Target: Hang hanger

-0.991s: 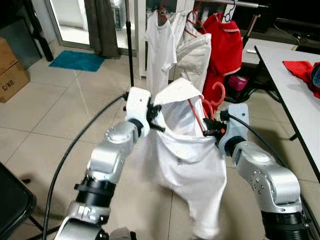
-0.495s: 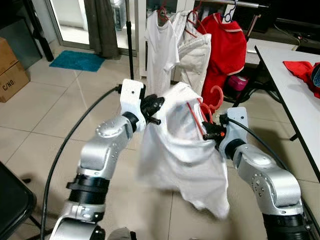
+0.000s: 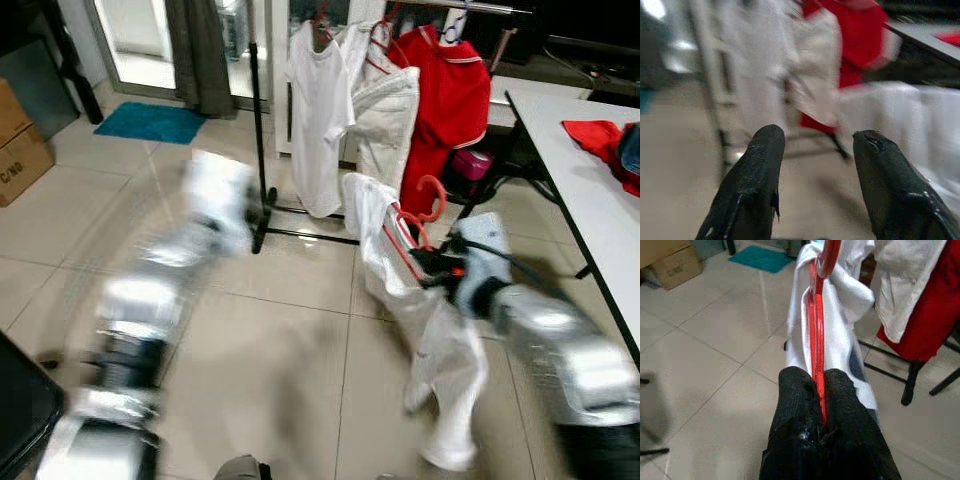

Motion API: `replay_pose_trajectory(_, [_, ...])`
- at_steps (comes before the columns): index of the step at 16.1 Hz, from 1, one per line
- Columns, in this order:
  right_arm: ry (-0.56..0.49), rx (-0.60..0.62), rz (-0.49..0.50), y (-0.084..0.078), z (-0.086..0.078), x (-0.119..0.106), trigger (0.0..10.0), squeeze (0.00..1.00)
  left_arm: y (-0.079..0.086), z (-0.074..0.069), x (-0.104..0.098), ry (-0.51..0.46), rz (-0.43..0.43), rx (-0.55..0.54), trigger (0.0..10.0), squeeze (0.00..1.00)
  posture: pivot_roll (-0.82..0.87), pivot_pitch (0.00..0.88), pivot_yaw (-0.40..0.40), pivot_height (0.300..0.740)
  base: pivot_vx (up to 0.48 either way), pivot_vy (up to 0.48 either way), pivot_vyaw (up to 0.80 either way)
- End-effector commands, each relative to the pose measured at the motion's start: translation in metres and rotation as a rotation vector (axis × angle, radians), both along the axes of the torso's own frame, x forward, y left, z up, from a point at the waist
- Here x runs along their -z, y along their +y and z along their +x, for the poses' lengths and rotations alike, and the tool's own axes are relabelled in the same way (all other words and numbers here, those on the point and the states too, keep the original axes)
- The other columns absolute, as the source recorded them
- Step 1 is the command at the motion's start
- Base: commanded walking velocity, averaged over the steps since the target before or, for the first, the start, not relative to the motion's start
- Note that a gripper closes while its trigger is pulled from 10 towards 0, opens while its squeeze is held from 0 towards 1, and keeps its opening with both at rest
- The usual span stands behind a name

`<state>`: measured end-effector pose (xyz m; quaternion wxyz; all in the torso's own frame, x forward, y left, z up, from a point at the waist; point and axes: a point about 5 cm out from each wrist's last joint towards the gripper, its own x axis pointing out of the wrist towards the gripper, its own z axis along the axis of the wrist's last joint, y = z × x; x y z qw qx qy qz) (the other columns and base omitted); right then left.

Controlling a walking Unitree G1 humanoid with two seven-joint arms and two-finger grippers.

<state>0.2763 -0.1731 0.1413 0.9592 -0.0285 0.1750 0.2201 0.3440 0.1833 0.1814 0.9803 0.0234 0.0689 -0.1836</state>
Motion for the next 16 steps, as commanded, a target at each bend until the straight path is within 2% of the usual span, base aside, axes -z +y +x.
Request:
replay_pose_trajectory(1, [-0.064,-0.108,0.054,0.003,-0.004,-0.016,10.0,0.0,0.006,0.002,-0.012,-0.053,-0.022,0.045,10.0,1.0,-0.04,0.0,-0.051,0.74,0.0,0.0,0.0])
replay_pose_trajectory(3, [-0.061,-0.15,0.066,0.0,-0.008,-0.02,10.0,0.0,0.016,0.003,-0.015,-0.085,-0.018,0.07,10.0,1.0,-0.04,0.0,-0.05,0.74,0.0,0.0,0.0])
replay_pose_trajectory(5, [-0.072,-0.314,0.166,0.003,-0.018,-0.031,10.0,0.0,0.026,0.001,-0.006,-0.101,0.042,0.223,10.0,1.0,-0.03,0.0,-0.054,0.74,0.0,0.0,0.0])
replay_pose_trajectory(6, [-0.069,-0.377,0.185,0.006,-0.023,-0.034,10.0,0.0,0.028,-0.001,-0.005,-0.103,0.063,0.29,10.0,1.0,-0.03,0.0,-0.053,0.74,0.0,0.0,0.0])
replay_pose_trajectory(7, [-0.06,-0.437,0.192,0.009,-0.028,-0.036,10.0,0.0,0.032,-0.003,-0.007,-0.101,0.113,0.358,10.0,0.1,-0.03,0.0,-0.053,0.74,0.0,0.0,0.0])
replay_pose_trajectory(8, [-0.056,-0.46,0.194,0.01,-0.03,-0.037,10.0,0.0,0.034,-0.003,-0.009,-0.101,0.133,0.386,10.0,0.0,-0.03,0.0,-0.053,0.74,0.0,0.0,0.0])
replay_pose_trajectory(11, [-0.039,-0.562,0.195,0.012,-0.038,-0.041,10.0,0.0,0.047,-0.008,-0.026,-0.093,0.208,0.574,10.0,0.0,-0.02,0.0,-0.056,0.74,0.0,0.0,0.0])
replay_pose_trajectory(13, [-0.031,-0.6,0.206,0.012,-0.041,-0.043,10.0,0.0,0.048,-0.01,-0.022,-0.055,0.255,0.637,10.0,0.0,-0.02,0.0,-0.054,0.74,0.0,0.0,0.0])
replay_pose_trajectory(16, [-0.018,-0.64,0.217,0.013,-0.046,-0.044,10.0,0.0,0.057,-0.014,-0.006,0.04,0.313,0.66,10.0,0.0,-0.02,0.0,-0.053,0.74,0.0,0.0,0.0])
